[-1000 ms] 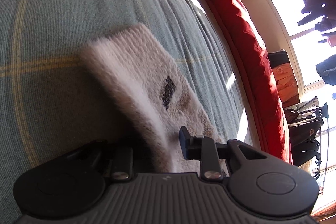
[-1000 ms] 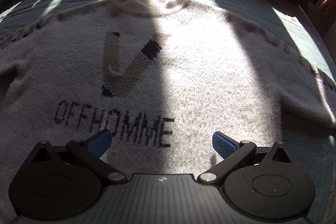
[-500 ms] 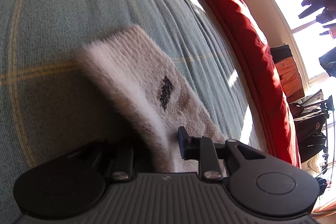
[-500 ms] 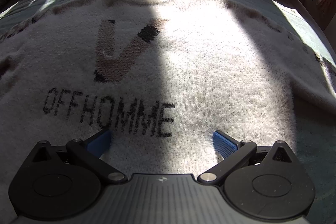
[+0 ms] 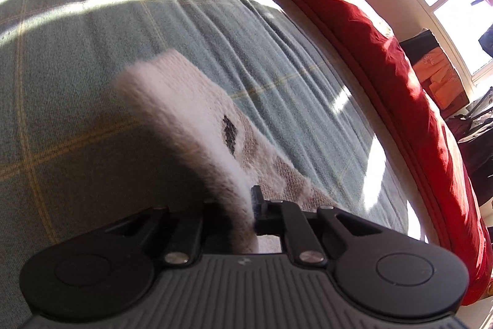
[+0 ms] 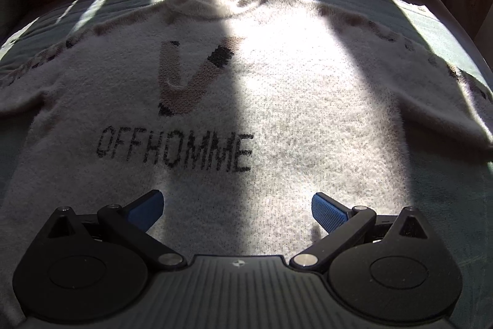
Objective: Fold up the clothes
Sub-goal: 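Lift the sleeve cuff with the left tool and fold it over the sweater body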
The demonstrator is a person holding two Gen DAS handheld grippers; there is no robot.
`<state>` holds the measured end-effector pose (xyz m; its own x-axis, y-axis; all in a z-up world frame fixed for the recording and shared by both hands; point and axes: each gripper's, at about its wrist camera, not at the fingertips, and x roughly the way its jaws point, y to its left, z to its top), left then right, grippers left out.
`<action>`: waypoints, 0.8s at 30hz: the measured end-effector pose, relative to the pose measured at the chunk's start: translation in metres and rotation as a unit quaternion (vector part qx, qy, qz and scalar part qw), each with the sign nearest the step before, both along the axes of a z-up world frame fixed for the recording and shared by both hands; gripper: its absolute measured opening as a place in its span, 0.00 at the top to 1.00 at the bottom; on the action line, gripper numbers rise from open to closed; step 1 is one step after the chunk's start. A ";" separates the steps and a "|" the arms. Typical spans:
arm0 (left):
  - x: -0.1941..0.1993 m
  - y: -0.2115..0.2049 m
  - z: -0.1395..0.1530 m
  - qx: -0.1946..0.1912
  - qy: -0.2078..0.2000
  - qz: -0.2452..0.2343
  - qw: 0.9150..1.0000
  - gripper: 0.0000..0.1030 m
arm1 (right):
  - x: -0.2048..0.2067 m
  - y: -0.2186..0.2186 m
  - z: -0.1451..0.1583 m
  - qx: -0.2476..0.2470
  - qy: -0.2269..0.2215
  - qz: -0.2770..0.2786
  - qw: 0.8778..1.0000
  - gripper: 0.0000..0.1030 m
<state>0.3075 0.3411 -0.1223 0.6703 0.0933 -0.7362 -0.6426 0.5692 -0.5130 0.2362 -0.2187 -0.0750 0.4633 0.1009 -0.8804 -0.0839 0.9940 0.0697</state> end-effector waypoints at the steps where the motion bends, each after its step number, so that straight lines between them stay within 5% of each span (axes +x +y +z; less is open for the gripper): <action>1: 0.000 -0.002 0.005 0.004 -0.001 -0.003 1.000 0.92 | -0.003 -0.002 0.004 0.004 -0.003 0.000 1.000 0.00; 13: 0.021 -0.058 0.083 0.068 -0.041 -0.065 0.995 0.92 | -0.032 -0.018 0.044 0.047 -0.037 0.003 0.998 0.00; 24: 0.046 -0.131 0.136 0.065 -0.095 -0.134 0.984 0.92 | -0.054 -0.036 0.065 0.074 -0.051 -0.001 0.996 0.00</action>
<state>0.3533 0.2098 0.0135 0.8077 -0.0207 -0.5892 -0.3602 0.7738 -0.5210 0.1818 -0.2551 -0.0098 0.5495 0.2249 -0.8046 -0.0956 0.9737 0.2069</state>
